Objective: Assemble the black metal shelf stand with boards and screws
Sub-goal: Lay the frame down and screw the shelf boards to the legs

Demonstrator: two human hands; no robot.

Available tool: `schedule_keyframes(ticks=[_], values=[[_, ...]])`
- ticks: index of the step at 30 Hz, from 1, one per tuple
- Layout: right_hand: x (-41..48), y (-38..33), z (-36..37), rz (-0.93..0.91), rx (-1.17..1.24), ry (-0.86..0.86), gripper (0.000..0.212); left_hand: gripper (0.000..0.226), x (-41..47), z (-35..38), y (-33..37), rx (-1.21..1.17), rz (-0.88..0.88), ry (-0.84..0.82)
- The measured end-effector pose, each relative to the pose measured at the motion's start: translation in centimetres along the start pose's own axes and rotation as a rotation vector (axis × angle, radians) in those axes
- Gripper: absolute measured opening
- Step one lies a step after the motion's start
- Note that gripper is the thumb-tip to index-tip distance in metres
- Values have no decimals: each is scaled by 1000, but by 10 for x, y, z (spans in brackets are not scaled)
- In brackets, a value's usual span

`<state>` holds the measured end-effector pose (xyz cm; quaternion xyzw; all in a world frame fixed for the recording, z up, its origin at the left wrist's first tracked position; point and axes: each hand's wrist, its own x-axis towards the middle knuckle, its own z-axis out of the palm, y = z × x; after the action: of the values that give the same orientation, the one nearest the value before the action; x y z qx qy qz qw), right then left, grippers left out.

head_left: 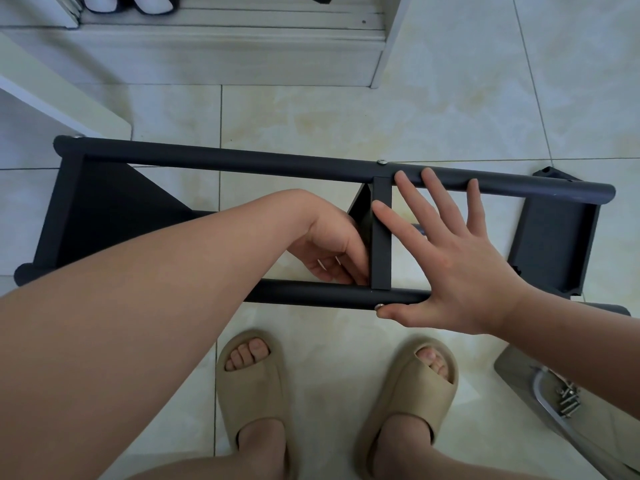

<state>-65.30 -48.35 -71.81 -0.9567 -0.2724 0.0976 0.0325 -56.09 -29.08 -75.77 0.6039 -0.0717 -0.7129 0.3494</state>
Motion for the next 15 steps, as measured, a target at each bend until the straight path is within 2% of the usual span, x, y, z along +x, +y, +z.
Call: schedule_keyframes(ticks=[7,15], values=[[0,0,0,3,1,-10,114,19,-1,-3,0,-77,27,-28],[0,0,0,-1,-3,-8,114,13,0,-1,0,-18,1,-22]])
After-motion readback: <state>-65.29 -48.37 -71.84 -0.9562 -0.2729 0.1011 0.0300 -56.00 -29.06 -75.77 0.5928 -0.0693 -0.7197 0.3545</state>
